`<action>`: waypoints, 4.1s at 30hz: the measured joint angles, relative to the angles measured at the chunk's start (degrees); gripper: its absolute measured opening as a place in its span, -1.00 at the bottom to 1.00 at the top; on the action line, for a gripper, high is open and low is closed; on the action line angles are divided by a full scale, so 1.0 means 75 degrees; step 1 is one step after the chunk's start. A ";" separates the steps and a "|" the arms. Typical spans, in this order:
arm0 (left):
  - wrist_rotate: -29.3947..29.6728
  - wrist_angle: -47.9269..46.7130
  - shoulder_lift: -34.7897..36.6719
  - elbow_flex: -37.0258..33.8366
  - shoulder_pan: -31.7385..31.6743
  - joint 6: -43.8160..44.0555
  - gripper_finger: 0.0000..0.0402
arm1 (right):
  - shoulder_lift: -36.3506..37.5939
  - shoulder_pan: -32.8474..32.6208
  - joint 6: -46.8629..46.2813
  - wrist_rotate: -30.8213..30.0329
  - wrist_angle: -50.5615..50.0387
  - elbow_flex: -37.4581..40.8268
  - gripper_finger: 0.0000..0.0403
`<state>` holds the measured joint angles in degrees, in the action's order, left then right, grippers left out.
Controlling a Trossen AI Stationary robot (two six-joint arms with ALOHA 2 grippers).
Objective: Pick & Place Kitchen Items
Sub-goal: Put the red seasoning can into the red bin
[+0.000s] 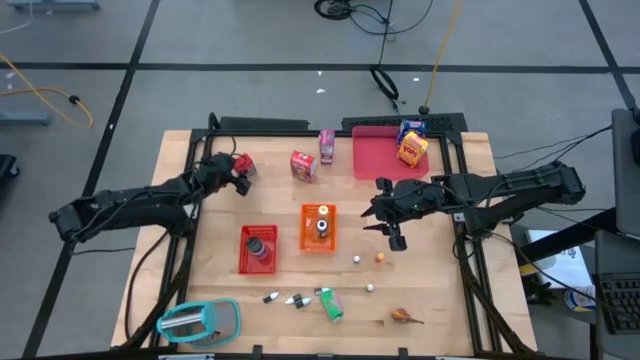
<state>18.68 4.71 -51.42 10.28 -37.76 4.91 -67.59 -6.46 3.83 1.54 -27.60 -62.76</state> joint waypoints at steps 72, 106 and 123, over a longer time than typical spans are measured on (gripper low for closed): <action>0.0102 -0.3936 0.1309 0.2690 0.6705 0.2141 0.03 | 0.0000 0.0000 -0.0016 0.0000 0.0000 -0.0003 -0.30; 0.0917 -0.4680 0.1309 0.2678 0.7752 0.3168 0.15 | -0.0003 0.0000 -0.0016 0.0000 0.0003 -0.0003 -0.30; 0.0967 -0.4651 0.1101 0.2675 0.7741 0.3173 0.20 | -0.0001 0.0000 -0.0016 -0.0003 0.0029 -0.0003 -0.30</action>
<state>25.93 -30.17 -43.16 30.35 20.29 28.71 -67.60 -6.46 3.70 1.52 -27.38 -62.78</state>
